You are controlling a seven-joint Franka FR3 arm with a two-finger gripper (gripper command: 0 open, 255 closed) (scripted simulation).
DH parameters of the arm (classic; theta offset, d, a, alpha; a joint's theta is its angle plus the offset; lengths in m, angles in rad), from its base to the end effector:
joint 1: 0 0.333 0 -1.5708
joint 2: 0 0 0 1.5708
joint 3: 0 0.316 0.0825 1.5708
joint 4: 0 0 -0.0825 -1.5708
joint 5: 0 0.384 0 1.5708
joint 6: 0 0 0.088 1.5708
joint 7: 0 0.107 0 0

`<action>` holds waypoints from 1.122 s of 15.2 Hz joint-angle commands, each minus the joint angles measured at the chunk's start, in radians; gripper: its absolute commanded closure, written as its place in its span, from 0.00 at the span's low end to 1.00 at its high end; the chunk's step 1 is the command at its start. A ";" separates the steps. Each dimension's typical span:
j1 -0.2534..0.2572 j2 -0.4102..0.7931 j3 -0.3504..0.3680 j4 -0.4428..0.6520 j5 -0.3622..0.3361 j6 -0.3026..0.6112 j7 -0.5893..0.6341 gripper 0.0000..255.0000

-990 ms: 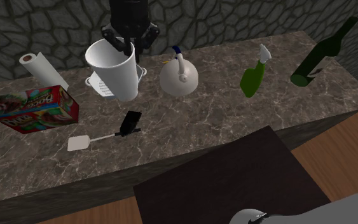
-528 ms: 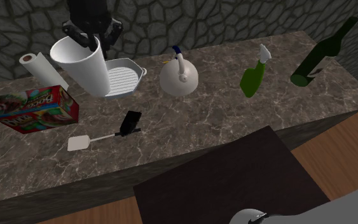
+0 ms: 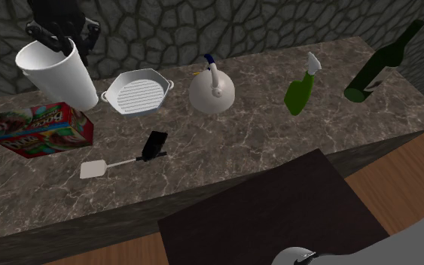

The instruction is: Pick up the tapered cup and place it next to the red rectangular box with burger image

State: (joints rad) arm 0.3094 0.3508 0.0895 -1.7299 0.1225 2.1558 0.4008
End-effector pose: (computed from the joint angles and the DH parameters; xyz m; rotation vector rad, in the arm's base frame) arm 0.6058 0.2551 0.3871 -2.9856 0.1081 -0.0256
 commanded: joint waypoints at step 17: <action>0.008 0.123 0.002 -0.067 0.004 0.190 -0.016 1.00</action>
State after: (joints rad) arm 0.3165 0.4663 0.0918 -1.7940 0.1263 2.3347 0.3861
